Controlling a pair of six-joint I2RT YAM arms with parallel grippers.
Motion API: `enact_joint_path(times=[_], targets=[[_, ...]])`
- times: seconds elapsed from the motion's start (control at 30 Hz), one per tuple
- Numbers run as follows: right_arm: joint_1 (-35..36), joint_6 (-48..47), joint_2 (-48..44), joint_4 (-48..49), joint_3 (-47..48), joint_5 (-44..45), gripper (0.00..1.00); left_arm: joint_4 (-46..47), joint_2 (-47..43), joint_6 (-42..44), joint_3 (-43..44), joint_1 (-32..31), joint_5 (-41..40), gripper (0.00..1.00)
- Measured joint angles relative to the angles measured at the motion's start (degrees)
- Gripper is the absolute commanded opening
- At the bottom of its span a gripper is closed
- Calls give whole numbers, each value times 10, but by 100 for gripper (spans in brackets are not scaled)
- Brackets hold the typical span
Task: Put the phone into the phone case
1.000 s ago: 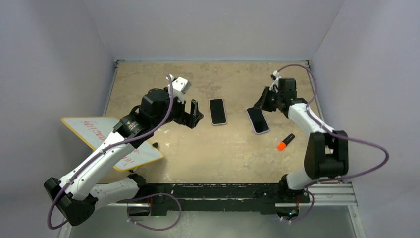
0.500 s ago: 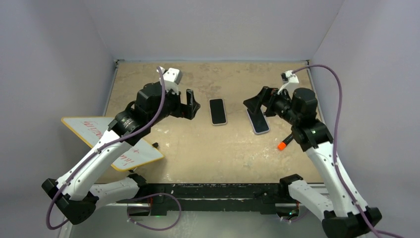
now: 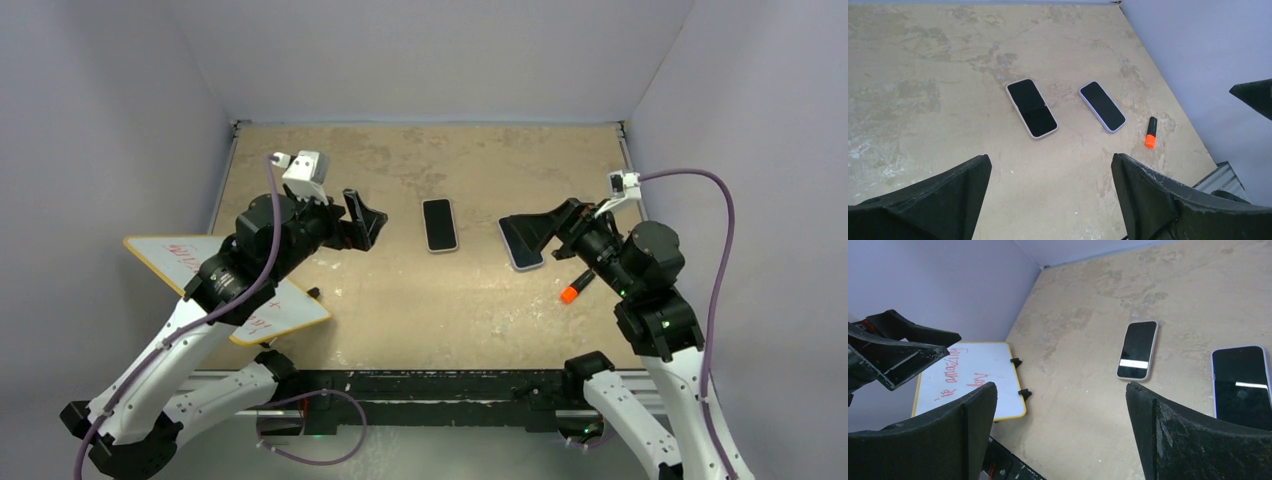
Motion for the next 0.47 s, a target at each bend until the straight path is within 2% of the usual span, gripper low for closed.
enact_joint_path(times=[0.47], targets=[[0,7,17,-2,-24,-29,99,20,-6,-38,-45,0,31,95]])
